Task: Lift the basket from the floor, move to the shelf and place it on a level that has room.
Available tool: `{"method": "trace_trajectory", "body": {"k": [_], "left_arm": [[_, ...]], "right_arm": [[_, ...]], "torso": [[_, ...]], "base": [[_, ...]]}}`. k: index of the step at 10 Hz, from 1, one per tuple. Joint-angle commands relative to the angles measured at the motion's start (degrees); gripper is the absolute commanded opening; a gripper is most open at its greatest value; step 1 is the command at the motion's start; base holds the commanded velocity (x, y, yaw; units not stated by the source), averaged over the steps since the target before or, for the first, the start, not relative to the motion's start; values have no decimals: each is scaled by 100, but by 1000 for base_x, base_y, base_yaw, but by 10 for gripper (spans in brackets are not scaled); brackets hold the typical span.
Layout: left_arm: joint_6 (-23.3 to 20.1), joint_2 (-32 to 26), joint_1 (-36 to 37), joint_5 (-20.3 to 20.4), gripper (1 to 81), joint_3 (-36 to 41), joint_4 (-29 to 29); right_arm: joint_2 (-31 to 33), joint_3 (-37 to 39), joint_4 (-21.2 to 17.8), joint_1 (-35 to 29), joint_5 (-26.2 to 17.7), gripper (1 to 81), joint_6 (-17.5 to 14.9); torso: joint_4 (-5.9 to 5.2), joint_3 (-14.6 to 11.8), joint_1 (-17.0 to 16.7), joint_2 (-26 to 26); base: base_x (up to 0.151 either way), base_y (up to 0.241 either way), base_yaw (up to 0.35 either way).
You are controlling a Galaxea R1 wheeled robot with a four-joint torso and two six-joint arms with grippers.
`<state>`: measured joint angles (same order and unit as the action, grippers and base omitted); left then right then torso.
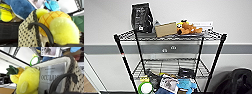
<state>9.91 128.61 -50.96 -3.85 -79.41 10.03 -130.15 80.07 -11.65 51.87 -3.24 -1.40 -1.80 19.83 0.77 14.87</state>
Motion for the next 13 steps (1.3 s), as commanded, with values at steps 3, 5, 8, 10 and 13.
{"method": "trace_trajectory", "body": {"k": [3, 5, 8, 10, 13], "left_arm": [[28, -712, 1170, -1, 10, 1330, 43], [28, -924, 1425, -1, 10, 1718, 51], [186, -1205, 1776, -1, 10, 2183, 51], [354, -1469, 2093, -10, 10, 2527, 60], [670, -1786, 2612, -28, 10, 2931, 60]], "right_arm": [[697, -1213, -170, -1209, -142, 10, 17], [944, -1557, -381, -1499, -177, 10, 17], [1259, -2030, -592, -1929, -203, 10, 17], [1419, -2277, -786, -2263, -379, 10, 17], [1603, -2585, -1076, -2720, -458, 10, 17]], "torso": [[0, 0, 0, 0], [0, 0, 0, 0], [0, 0, 0, 0], [0, 0, 0, -2], [0, 0, 0, -2]], "base": [[0, 0, 0], [0, 0, 0], [0, 0, 0], [0, 0, 0], [0, 0, 0]]}}
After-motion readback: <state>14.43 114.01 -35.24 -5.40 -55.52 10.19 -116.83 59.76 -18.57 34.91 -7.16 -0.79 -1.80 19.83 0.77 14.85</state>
